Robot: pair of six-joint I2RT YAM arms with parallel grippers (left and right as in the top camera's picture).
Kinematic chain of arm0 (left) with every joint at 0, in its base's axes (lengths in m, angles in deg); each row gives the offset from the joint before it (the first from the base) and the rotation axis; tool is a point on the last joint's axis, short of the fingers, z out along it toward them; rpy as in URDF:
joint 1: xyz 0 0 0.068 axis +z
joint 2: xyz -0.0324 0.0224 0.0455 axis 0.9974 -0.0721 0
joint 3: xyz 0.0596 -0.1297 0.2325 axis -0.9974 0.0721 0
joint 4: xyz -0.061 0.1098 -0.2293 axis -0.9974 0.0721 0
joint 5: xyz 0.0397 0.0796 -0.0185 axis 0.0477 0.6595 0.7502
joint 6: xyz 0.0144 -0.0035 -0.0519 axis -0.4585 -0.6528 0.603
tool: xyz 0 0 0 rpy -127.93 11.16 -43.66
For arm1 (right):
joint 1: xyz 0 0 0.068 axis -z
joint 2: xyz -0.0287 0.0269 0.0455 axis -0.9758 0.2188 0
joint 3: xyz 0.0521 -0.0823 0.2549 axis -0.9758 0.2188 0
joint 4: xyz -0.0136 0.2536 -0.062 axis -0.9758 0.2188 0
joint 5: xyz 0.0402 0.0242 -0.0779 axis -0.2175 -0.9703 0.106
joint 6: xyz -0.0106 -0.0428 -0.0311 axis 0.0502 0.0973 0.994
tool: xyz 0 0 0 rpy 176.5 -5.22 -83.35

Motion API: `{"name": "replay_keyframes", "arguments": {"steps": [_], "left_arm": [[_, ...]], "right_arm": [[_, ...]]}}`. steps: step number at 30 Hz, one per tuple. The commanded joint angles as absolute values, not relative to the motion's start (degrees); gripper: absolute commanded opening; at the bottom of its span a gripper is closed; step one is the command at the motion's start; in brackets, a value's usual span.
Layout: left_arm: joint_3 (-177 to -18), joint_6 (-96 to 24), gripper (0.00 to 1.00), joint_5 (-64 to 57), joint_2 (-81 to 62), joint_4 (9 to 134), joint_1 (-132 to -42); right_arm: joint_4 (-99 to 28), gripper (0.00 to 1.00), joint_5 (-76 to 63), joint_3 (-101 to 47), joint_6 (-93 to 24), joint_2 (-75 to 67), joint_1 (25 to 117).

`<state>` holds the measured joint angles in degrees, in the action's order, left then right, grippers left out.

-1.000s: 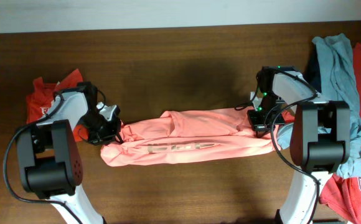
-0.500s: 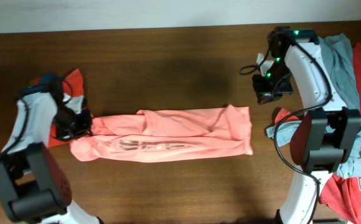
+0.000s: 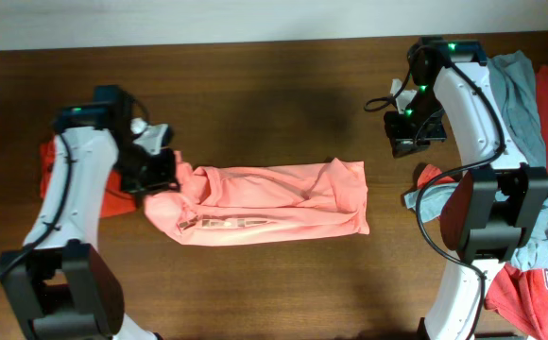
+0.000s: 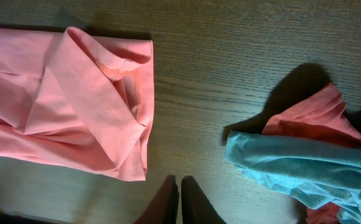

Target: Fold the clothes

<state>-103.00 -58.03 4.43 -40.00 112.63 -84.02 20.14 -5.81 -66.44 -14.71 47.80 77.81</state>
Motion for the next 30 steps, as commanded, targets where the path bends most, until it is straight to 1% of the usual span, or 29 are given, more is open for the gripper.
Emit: {"name": "replay_keyframes", "arguments": {"steps": [1,4,7,15,22,26,28,30], "left_arm": [[-103.87,-55.8,0.01,2.9,-38.77,110.6,-87.84],[-103.81,-55.13,0.01,6.11,-38.95,109.7,-91.97],[-103.76,-51.98,0.01,8.14,-39.56,108.2,-95.08],[-103.72,-46.38,0.01,8.21,-40.78,106.53,-98.88],[-103.72,-36.81,0.02,7.57,-46.14,104.76,-104.12],[-103.72,-35.67,0.01,6.37,-47.03,102.71,-107.4],[-103.72,-35.69,0.05,6.46,-47.03,101.77,-108.95],[-103.72,-35.69,0.13,6.59,-47.08,101.2,-109.96]], "right_arm": [[20.58,0.09,-5.27,-67.34,-14.96,47.51,78.14],[21.08,0.09,-5.27,-67.34,-14.93,47.51,78.14],[21.43,0.09,-5.29,-67.34,-14.96,47.51,78.14],[21.76,0.1,-5.29,-67.34,-14.96,47.51,78.14],[22.15,0.1,-5.29,-67.34,-14.96,47.51,78.14],[22.15,0.09,-5.29,-67.34,-14.96,47.51,78.14],[22.19,0.09,-5.29,-67.34,-14.96,47.51,78.14],[22.22,0.09,-5.29,-67.34,-14.96,47.51,78.14]]}}
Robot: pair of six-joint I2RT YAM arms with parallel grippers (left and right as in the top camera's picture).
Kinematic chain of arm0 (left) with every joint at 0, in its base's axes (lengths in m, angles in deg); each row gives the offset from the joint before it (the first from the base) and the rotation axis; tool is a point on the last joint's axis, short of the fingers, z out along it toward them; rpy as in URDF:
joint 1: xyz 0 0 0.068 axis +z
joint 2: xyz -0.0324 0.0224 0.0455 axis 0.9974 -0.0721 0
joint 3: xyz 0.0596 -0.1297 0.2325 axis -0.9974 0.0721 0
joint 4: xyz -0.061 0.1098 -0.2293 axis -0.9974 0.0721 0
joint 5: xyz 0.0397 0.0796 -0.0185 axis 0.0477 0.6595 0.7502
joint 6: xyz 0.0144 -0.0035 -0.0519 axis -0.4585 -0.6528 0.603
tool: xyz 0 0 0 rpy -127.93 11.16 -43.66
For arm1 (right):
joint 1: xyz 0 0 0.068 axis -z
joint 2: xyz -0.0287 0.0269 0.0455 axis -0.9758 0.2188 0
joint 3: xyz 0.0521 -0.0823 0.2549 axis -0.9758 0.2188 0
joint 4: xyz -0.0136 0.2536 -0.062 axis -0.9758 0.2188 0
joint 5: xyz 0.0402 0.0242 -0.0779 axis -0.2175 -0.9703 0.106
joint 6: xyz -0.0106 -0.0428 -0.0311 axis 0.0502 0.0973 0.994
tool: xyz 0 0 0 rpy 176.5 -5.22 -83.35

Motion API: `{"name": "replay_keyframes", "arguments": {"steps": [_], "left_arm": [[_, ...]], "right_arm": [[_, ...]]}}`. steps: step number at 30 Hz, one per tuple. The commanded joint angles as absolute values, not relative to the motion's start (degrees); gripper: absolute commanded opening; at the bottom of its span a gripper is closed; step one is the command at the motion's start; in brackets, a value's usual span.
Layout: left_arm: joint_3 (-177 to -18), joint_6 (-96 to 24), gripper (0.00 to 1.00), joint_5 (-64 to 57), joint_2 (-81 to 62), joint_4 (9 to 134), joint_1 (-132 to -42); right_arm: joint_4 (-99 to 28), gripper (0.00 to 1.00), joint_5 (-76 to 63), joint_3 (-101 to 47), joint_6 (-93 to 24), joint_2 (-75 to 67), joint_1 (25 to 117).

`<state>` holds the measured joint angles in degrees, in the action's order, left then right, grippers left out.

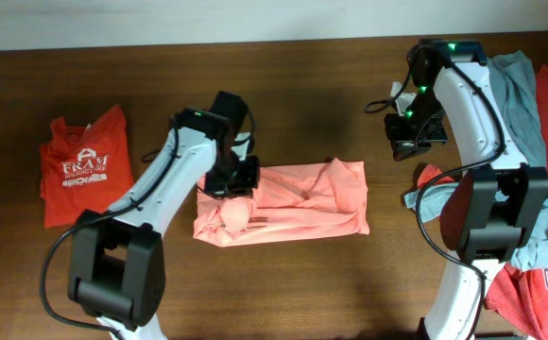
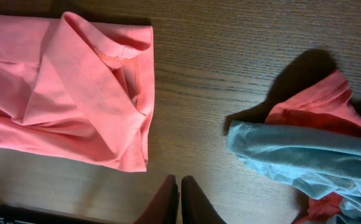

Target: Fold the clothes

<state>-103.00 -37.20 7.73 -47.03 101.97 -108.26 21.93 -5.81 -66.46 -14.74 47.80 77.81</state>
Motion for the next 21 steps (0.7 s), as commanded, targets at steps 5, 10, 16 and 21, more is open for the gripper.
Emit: {"name": "replay_keyframes", "arguments": {"steps": [5,10,16,21], "left_arm": [[-103.72,-32.33,0.25,3.9,-47.08,99.1,-111.32],[-103.72,-32.13,0.32,-11.35,-47.08,87.48,-111.6],[-103.74,-34.6,0.33,-12.36,-47.01,83.8,-109.2],[-103.72,-37.68,0.31,4.36,-46.92,97.42,-105.46]], "right_arm": [[22.48,0.09,-5.29,-67.34,-14.96,47.51,78.14],[22.54,0.1,-5.29,-67.34,-14.93,47.51,78.14],[23.66,0.1,-5.38,-67.34,-14.93,47.51,78.12],[25.08,0.1,-10.62,-67.34,-9.73,47.51,78.14]]}}
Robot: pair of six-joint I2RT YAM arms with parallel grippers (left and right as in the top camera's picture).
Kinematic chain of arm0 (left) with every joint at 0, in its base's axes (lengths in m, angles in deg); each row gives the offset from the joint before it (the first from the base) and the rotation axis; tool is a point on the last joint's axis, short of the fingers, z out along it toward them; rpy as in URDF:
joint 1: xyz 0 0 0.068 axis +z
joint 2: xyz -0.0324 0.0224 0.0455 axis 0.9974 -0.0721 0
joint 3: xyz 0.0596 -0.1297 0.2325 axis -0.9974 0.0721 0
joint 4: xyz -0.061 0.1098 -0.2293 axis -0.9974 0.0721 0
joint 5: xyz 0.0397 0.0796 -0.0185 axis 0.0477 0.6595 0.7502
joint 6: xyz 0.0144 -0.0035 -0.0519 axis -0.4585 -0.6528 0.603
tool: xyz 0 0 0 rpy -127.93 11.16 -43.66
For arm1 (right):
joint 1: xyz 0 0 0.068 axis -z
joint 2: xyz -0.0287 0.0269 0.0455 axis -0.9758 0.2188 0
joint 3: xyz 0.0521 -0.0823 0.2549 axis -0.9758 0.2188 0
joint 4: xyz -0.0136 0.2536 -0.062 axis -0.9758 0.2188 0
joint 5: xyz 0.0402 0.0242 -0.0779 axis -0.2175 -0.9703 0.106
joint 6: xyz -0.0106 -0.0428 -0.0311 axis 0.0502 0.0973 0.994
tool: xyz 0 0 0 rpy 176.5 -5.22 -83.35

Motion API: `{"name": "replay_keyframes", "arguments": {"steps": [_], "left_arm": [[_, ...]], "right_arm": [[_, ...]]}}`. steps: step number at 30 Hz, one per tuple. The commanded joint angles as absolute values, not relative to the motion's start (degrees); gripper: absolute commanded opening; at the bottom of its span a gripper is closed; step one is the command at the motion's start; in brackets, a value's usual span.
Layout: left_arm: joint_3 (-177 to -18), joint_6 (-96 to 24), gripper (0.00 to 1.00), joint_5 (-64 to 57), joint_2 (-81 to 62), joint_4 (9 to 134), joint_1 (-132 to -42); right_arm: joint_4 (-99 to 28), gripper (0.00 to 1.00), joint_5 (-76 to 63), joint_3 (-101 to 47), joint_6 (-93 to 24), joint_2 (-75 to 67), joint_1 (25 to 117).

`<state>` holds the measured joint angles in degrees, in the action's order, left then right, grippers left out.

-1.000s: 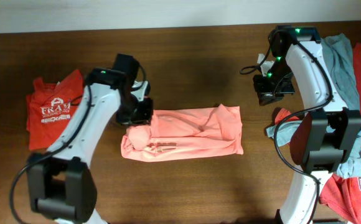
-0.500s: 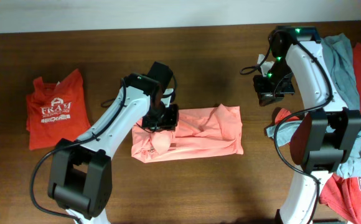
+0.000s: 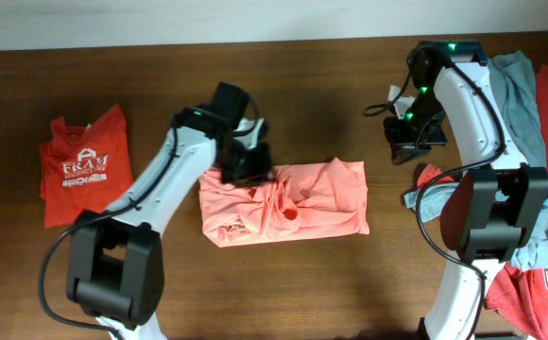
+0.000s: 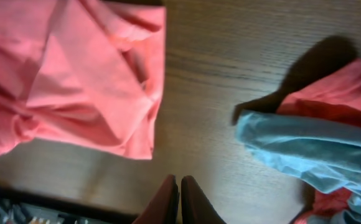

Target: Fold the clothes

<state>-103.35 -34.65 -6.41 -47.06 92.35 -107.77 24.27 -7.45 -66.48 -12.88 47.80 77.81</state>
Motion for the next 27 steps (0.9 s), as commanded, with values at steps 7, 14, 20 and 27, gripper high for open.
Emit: {"name": "replay_keyframes", "arguments": {"steps": [7,14,20,27], "left_arm": [[-103.72,-38.16,0.31,22.87,-46.92,109.35,-104.74],[-103.74,-38.16,0.31,23.14,-46.92,107.69,-99.14],[-103.74,-38.19,0.31,23.0,-46.92,107.74,-97.81],[-103.72,-38.23,0.31,22.98,-46.92,107.74,-97.81]], "right_arm": [[22.87,0.36,-13.24,-57.26,-9.53,47.51,78.14],[14.98,0.5,-21.35,-45.04,-7.59,47.51,78.12],[6.68,0.72,-26.51,-37.37,-7.63,47.54,78.07],[-2.77,0.74,-32.17,-29.83,-8.38,47.65,78.03]]}}
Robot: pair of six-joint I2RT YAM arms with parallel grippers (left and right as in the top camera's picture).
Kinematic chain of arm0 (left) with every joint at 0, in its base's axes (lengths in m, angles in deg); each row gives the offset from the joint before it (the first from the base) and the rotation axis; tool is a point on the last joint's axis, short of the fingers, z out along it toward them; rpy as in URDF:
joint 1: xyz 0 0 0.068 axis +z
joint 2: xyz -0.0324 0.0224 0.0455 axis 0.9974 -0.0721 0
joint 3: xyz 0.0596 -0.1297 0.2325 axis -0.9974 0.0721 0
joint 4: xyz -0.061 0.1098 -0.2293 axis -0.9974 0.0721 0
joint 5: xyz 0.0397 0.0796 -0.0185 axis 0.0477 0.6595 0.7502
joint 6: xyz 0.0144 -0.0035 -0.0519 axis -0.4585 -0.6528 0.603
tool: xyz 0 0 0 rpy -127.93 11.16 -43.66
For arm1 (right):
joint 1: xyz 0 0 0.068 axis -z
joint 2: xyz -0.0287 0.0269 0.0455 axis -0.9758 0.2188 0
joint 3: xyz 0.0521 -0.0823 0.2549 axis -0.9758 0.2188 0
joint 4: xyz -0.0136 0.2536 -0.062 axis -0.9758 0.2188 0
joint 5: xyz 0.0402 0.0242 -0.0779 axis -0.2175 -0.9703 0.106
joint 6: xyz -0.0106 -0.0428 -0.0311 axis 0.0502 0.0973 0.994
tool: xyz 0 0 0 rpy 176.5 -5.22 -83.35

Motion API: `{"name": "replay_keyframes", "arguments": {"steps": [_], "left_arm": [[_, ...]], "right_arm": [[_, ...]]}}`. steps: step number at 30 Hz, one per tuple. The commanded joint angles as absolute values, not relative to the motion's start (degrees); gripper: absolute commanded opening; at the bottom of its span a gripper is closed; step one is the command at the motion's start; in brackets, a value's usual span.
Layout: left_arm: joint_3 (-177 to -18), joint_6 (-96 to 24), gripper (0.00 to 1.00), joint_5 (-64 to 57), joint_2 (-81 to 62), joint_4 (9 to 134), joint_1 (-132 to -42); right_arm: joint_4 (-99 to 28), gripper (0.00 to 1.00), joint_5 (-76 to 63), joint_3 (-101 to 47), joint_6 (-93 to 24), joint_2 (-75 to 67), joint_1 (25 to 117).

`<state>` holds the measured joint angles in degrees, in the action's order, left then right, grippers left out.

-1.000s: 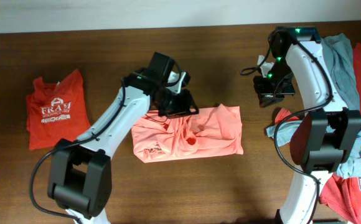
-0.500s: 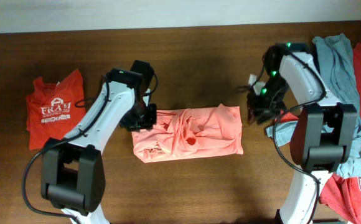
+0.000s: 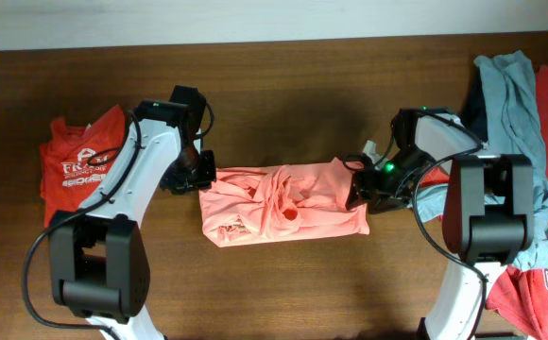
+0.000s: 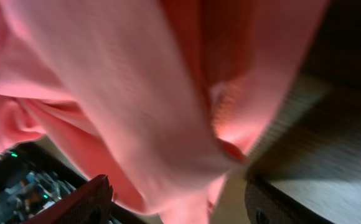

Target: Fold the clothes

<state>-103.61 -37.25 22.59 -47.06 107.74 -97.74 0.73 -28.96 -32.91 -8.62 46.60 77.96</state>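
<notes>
A salmon-pink shirt (image 3: 283,203) lies mid-table, bunched into a short, wrinkled rectangle. My left gripper (image 3: 194,176) sits just off its left edge; the overhead view does not show whether it is open or shut. My right gripper (image 3: 362,192) is low at the shirt's right edge. In the right wrist view that gripper (image 4: 177,186) is open wide, one finger (image 4: 84,202) on each side, and the blurred pink shirt (image 4: 137,81) fills the space between and ahead of them.
A folded red shirt with white print (image 3: 77,170) lies at the far left. A pile at the right edge holds a grey-blue shirt (image 3: 510,90) and red shirts. Dark wooden table (image 3: 283,94) shows behind the pink shirt.
My right gripper was shut and held above the table right of the shirt; it is now open and down at the shirt's right edge. My left gripper has moved from the shirt's upper middle to its left edge.
The pink shirt first lay as a long strip with my left gripper at its left end. Then that end was over the middle, the shirt shorter. Later it was bunched further, left gripper still on it. Now the left gripper is off to the left and the right is at the shirt.
</notes>
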Motion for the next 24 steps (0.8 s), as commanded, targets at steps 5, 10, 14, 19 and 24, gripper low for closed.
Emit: {"name": "replay_keyframes", "arguments": {"steps": [5,10,14,19,24], "left_arm": [[-103.72,-38.45,0.31,22.96,-46.92,108.17,-97.81],[-103.72,-39.04,0.31,22.96,-46.9,108.35,-97.85],[-103.74,-39.04,0.31,22.98,-46.9,109.18,-97.74],[-103.72,-39.06,0.32,22.98,-46.9,109.2,-97.74],[-103.74,-39.04,0.32,22.98,-46.9,109.18,-97.74]], "right_arm": [[-5.15,0.15,-32.63,-29.02,-9.67,47.65,77.02],[-5.56,0.04,-26.97,-30.94,-11.52,47.6,78.53],[-0.32,0.04,-20.43,-38.57,-12.73,46.64,83.28],[5.67,0.04,-15.17,-47.36,-13.75,43.51,87.1],[11.66,0.04,-14.16,-53.28,-11.92,39.86,81.92]]}}
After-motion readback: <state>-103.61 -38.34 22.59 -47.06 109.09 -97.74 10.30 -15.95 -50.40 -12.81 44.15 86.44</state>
